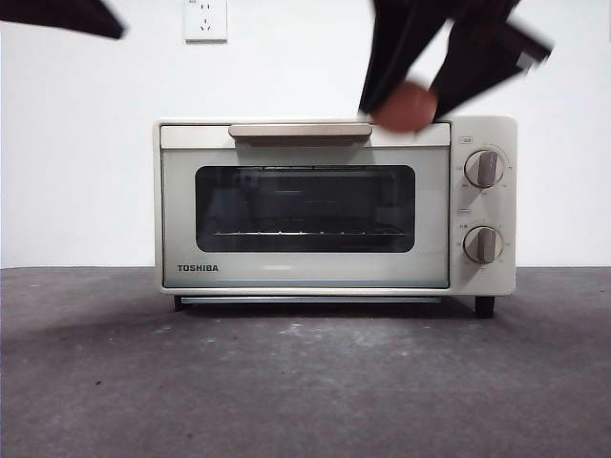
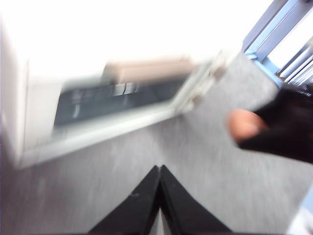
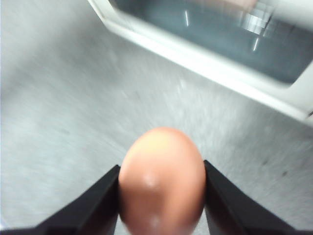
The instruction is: Eggoven
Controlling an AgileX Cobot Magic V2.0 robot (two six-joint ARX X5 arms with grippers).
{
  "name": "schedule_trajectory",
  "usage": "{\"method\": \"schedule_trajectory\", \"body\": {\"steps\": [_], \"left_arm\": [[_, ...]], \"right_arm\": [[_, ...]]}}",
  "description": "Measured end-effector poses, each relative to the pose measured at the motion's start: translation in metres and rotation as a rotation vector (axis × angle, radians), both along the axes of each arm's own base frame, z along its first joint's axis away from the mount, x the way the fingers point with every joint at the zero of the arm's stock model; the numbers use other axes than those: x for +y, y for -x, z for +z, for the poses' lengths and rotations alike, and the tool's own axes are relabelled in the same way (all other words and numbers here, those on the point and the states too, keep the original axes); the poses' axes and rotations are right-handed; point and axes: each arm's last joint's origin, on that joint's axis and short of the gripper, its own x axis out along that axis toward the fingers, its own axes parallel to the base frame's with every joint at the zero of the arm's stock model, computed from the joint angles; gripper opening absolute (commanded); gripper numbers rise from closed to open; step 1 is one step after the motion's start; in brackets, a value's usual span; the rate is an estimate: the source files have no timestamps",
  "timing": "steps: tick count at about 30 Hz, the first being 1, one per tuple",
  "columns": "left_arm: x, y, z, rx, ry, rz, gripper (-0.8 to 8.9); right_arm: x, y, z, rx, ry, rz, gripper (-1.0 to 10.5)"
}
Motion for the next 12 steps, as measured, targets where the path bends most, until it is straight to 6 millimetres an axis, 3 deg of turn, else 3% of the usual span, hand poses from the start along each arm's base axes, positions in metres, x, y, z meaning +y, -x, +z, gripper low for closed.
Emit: {"method": "schedule_trajectory", "body": {"steps": [3,12], "left_arm": [[-0.020,-0.028,0.011,-0.036,-0.007,-0.005,0.06],[-0.059,-0.087,0.010,-0.010,-0.061,0.000,0.06]], "right_arm": [[-0.018,0.019,0.022,-0.081,-0.020,-0.024,0.0],[-0.048,0.054,0.050,-0.197,-0.058,-0.063,0.0]]}}
